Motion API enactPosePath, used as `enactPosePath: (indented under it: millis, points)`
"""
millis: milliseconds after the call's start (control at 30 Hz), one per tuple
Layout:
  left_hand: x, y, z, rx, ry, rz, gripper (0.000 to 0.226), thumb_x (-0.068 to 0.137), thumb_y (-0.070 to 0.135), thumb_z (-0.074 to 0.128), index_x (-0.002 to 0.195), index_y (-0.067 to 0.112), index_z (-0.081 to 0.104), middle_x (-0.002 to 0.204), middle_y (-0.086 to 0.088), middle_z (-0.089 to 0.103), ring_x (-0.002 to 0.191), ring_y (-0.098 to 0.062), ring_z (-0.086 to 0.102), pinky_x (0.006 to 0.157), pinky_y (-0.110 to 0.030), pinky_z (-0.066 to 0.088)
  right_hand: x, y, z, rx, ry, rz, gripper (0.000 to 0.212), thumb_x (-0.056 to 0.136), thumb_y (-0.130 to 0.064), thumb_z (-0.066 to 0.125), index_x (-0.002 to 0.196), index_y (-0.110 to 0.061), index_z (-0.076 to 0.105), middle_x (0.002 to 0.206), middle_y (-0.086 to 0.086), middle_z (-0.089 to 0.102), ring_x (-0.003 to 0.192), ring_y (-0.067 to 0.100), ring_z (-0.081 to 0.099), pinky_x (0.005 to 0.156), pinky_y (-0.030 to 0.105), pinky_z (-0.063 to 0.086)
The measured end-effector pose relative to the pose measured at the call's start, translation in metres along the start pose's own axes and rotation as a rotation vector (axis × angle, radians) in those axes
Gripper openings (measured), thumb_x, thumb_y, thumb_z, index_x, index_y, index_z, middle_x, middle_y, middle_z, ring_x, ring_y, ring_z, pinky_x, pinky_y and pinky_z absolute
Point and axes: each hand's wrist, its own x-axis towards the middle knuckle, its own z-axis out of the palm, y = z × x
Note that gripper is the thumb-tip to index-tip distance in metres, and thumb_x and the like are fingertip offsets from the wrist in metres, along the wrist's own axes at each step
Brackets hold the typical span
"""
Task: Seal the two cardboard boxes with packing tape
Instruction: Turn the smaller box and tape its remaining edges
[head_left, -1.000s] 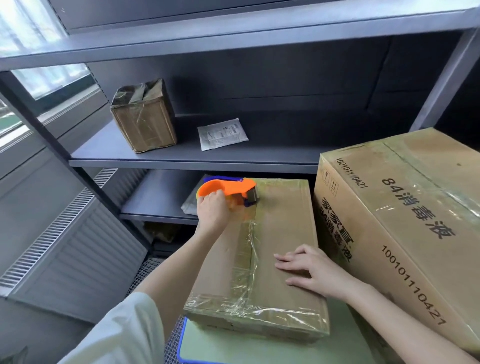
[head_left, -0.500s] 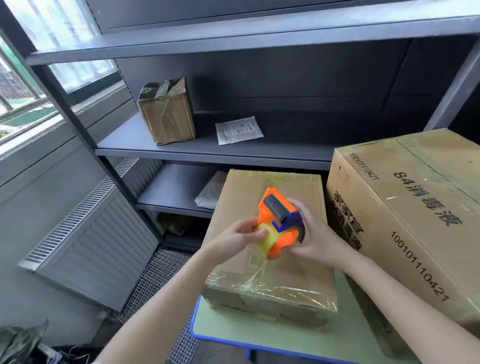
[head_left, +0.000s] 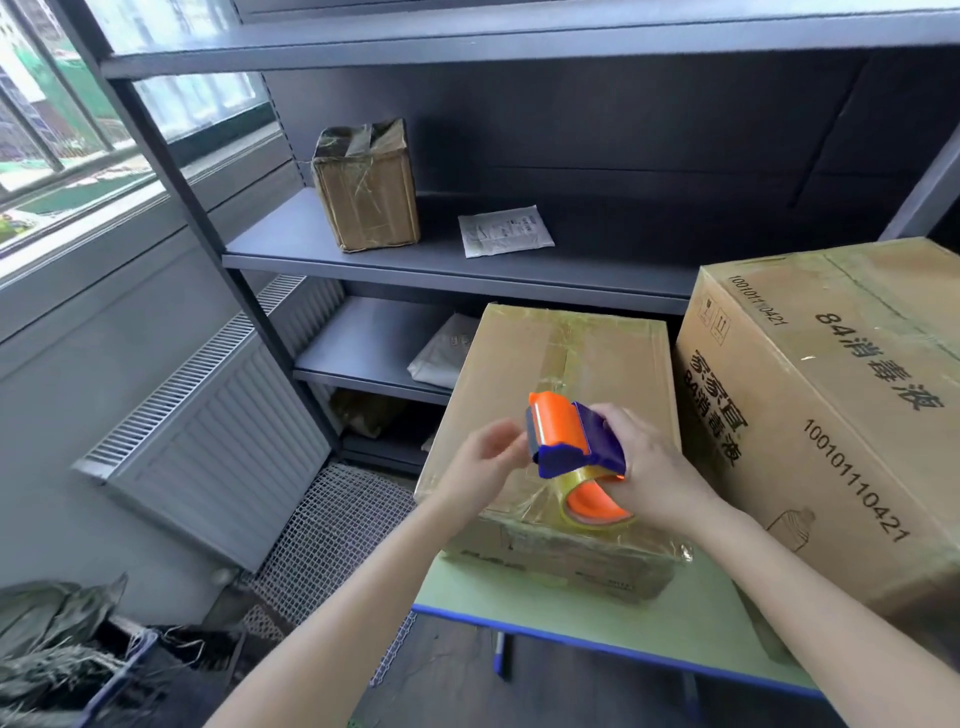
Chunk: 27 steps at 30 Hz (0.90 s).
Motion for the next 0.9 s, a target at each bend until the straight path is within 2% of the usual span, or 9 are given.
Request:
enactPosePath:
  millis: [67,167,300,367,467,567,667,767,900]
  points:
    - [-0.006,0.003,-0.004,-0.129,0.052,-0.041,0.035,0.102,0.022,0.036,0.097,0.000,0.062,0.080,-0.007,0.063,0.070,-0.013,0.060,0.069,-0.021,0.050,-0.001,-0.001,0.002,-0.112,0.008,0.002,0.056,0.072,-0.001,0.059,0.122,-0.022,0.045,0.107,-0.004,0.051,0.097,0.018,0.049,0.075,0.034,0.045]
    - [-0.014,0.005,-0.007,-0.230,0.042,-0.094,0.037,0.101,0.032,0.037,0.087,0.010,0.063,0.072,-0.002,0.066,0.061,-0.013,0.061,0.063,-0.027,0.052,-0.001,-0.004,0.006,-0.168,0.012,0.020,0.055,0.074,-0.002,0.059,0.125,-0.018,0.044,0.111,0.000,0.050,0.102,0.019,0.046,0.076,0.034,0.044]
    - [-0.016,0.004,-0.011,-0.329,0.068,-0.166,0.021,0.096,0.021,0.051,0.085,0.008,0.063,0.072,-0.009,0.067,0.058,-0.018,0.063,0.058,-0.024,0.055,-0.002,-0.008,0.010,-0.220,0.007,0.013,0.054,0.077,-0.004,0.060,0.127,-0.015,0.043,0.112,0.003,0.051,0.104,0.021,0.045,0.083,0.035,0.043]
    - [-0.018,0.004,-0.014,-0.321,0.064,-0.186,0.018,0.095,0.012,0.053,0.082,0.003,0.062,0.074,-0.016,0.066,0.057,-0.018,0.065,0.057,-0.023,0.055,-0.003,-0.009,0.010,-0.222,0.004,0.007,0.055,0.077,-0.004,0.061,0.128,-0.015,0.043,0.114,0.003,0.051,0.105,0.020,0.045,0.084,0.034,0.043]
    - [-0.020,0.004,-0.018,-0.310,0.047,-0.198,0.010,0.092,0.005,0.056,0.086,0.000,0.062,0.074,-0.016,0.068,0.059,-0.018,0.066,0.058,-0.022,0.054,-0.003,-0.011,0.008,-0.240,0.015,-0.009,0.054,0.078,-0.004,0.062,0.127,-0.014,0.044,0.113,0.003,0.052,0.106,0.021,0.046,0.083,0.034,0.043]
    - [-0.021,0.004,-0.020,-0.332,0.045,-0.265,0.009,0.090,0.006,0.057,0.086,0.003,0.064,0.076,-0.012,0.068,0.064,-0.017,0.068,0.058,-0.022,0.055,-0.003,-0.012,0.007,-0.268,0.027,-0.033,0.050,0.079,-0.005,0.061,0.126,-0.013,0.046,0.109,0.004,0.053,0.102,0.023,0.048,0.083,0.035,0.044]
    - [-0.020,0.004,-0.020,-0.381,0.055,-0.359,0.012,0.090,0.014,0.060,0.081,0.007,0.062,0.072,-0.008,0.066,0.061,-0.014,0.067,0.052,-0.022,0.053,-0.003,-0.012,0.008,-0.318,0.014,-0.050,0.053,0.080,-0.008,0.062,0.129,-0.013,0.044,0.113,0.004,0.053,0.105,0.022,0.047,0.085,0.034,0.043]
    - [-0.020,0.001,-0.018,-0.299,0.085,-0.355,0.020,0.091,0.017,0.059,0.074,0.011,0.054,0.061,0.000,0.064,0.053,-0.009,0.061,0.050,-0.019,0.047,-0.004,-0.013,0.010,-0.379,0.007,-0.068,0.053,0.081,-0.013,0.062,0.130,-0.012,0.042,0.116,0.004,0.053,0.105,0.022,0.047,0.085,0.032,0.042]
    - [-0.022,-0.003,-0.014,-0.068,0.161,-0.300,0.025,0.094,0.016,0.054,0.070,0.013,0.049,0.052,0.003,0.049,0.047,-0.009,0.039,0.055,-0.023,0.031,-0.003,-0.016,0.016,-0.519,-0.050,-0.098,0.056,0.085,-0.023,0.057,0.136,-0.012,0.035,0.119,0.005,0.050,0.107,0.023,0.046,0.087,0.030,0.039]
